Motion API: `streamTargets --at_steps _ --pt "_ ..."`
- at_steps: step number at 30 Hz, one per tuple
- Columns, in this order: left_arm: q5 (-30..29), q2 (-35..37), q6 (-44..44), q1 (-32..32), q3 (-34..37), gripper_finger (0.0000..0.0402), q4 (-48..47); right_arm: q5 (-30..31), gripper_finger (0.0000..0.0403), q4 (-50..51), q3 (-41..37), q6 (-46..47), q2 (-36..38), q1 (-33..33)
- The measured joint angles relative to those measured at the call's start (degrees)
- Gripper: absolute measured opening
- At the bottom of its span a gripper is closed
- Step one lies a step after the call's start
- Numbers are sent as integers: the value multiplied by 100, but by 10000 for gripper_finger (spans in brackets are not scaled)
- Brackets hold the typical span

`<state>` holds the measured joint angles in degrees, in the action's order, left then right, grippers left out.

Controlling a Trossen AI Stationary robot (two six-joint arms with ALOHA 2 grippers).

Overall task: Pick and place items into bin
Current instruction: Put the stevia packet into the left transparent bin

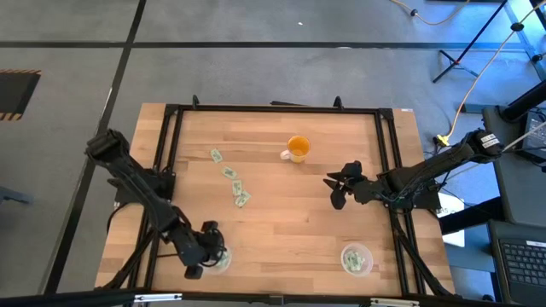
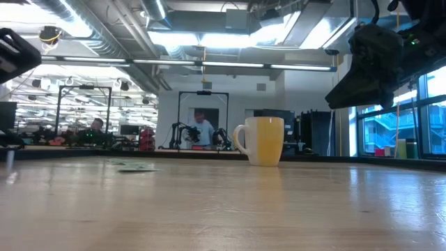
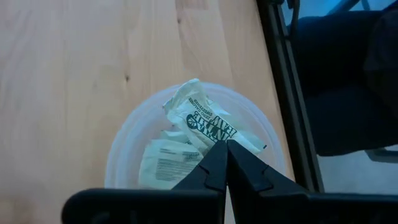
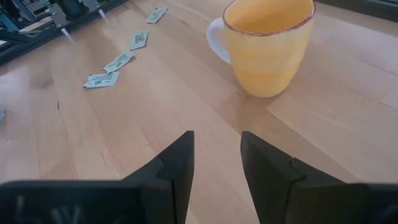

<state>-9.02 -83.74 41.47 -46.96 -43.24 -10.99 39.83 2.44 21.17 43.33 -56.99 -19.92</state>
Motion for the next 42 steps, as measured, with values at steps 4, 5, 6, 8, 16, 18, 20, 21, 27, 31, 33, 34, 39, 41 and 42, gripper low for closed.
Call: streamTargets --at_steps 4,5,6,8,16,18,20,21,27,31,33,34,39,41,42 --pt "110 -62 -2 0 0 2 31 0 135 0 0 -4 0 0" --pt "118 -66 -2 -2 0 3 19 0 135 -1 0 -4 0 0" --pt "119 -70 -4 -10 0 3 12 0 135 -1 0 -6 0 0" --pt "119 -82 -3 -15 -2 2 21 0 135 0 0 -7 0 0" --pt "98 -84 -6 -18 -2 18 32 0 135 0 0 -20 0 0" --pt "112 -84 -9 -20 -2 31 32 0 135 0 0 -23 0 0" --pt "116 -84 -13 -20 -2 43 32 0 135 2 0 -26 0 0" --pt "122 -84 -13 -20 -2 48 30 0 135 2 0 -28 0 0" --pt "335 160 -121 -15 -2 68 8 0 135 2 0 -33 0 0" --pt "-111 510 -417 111 -2 70 -151 0 135 2 0 -34 0 0" --pt "-408 686 -284 266 -9 70 -405 0 135 2 0 -35 0 0" --pt "-466 782 -208 382 -9 70 -593 0 135 2 0 -35 0 0" --pt "-484 974 -701 1133 -9 70 -1320 0 135 3 0 -122 0 0" --pt "-494 972 -1237 1476 -9 70 -1324 0 135 4 0 -186 0 0" --pt "-502 948 -1515 1638 -9 71 -1301 0 135 4 0 -189 0 0"
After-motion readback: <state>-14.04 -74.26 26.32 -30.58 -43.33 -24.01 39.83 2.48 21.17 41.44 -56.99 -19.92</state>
